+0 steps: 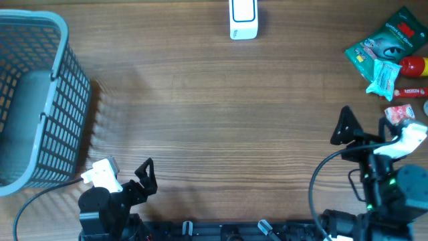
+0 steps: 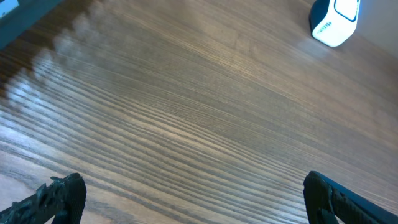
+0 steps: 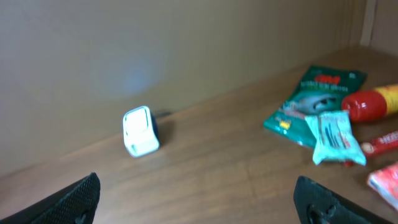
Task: Scan the item barcode
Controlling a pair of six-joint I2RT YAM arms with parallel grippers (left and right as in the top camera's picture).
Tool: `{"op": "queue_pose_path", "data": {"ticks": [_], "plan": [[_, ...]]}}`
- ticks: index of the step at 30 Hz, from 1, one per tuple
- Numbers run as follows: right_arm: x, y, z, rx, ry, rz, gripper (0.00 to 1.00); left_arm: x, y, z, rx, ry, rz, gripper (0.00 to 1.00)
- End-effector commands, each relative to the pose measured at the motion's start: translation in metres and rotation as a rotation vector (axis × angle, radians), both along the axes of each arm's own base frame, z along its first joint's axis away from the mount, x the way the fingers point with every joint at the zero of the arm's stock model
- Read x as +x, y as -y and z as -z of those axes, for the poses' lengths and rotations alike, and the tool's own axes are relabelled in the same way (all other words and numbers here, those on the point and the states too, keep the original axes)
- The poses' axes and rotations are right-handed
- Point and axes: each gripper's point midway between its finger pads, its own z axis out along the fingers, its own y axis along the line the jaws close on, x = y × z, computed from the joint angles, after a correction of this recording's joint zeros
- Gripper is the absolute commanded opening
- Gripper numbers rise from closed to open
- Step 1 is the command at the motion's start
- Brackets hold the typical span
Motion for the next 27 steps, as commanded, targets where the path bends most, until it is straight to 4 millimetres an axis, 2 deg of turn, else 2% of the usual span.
{"op": "queue_pose_path", "data": {"ticks": [1,7,14,19,25,27], "plan": [[-0.005,0.005,0.011,-0.024,0.106,0.036,1.00,0.000,0.003,-0.002,-0.010,0.010,0.010,1.00],[-0.007,0.004,0.017,-0.056,0.274,0.035,1.00,0.000,0.003,-0.002,-0.010,0.010,0.010,1.00],[0.000,0.004,0.032,-0.073,0.380,0.028,1.00,0.000,0.003,-0.002,-0.010,0.010,0.010,1.00],[0.008,0.002,0.055,-0.072,0.390,0.012,1.00,0.000,0.003,-0.002,-0.010,0.010,0.010,1.00],[0.010,0.001,0.068,-0.063,0.332,0.015,1.00,0.000,0.003,-0.002,-0.010,0.010,0.010,1.00],[0.012,0.002,0.080,-0.053,0.287,0.015,1.00,0.000,0.003,-0.002,-0.010,0.010,0.010,1.00]]}}
